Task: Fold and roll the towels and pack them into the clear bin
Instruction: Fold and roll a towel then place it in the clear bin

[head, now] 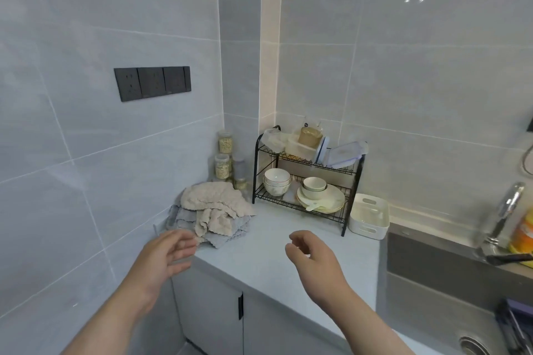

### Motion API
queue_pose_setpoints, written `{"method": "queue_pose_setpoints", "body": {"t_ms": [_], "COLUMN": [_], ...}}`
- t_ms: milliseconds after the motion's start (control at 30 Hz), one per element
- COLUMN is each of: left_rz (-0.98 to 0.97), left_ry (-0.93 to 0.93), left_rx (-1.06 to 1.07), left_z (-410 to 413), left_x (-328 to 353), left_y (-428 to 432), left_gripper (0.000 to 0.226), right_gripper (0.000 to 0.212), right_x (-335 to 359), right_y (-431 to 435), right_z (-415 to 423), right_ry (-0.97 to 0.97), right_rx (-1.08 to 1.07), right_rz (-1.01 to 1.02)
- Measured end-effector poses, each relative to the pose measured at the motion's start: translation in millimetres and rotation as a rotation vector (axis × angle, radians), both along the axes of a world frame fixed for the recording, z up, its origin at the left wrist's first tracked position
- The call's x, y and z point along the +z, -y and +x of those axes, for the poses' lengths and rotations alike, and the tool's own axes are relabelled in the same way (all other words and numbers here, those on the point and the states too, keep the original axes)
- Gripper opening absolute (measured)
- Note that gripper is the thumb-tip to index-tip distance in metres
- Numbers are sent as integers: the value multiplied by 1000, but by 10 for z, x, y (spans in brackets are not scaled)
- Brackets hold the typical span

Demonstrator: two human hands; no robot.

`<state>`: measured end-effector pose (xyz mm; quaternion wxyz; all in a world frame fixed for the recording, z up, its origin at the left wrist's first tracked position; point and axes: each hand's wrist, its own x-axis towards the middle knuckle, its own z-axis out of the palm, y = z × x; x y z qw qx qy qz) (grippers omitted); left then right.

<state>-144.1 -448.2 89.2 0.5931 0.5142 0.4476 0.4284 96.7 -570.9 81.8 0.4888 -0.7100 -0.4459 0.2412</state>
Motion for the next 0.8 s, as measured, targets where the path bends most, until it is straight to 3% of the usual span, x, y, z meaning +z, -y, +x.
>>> {"method": "queue_pose_setpoints", "body": {"t_ms": [400,600,733,800], "left_rz": [-57,-64,-36,82], "left_ry": [-76,-141,-253,-423], "left_rx": [31,-47,-158,-220], "left_z": [569,768,958,1055], "left_x": [-186,-359,-680,-927], "left_y": [-2002,-3266,-4098,-4451], "left_gripper": [26,21,11,16], "right_gripper": [19,20,8,16], "right_x": [-312,-562,-901,-1114], "right_y": [-2201,-3067,-3629,-3906], "right_z": [534,654,693,707], "right_ry": [-68,-122,-135,-114], "right_rx": [23,-83,-184,-228], "right_rz": [-79,-145,-214,-268]}}
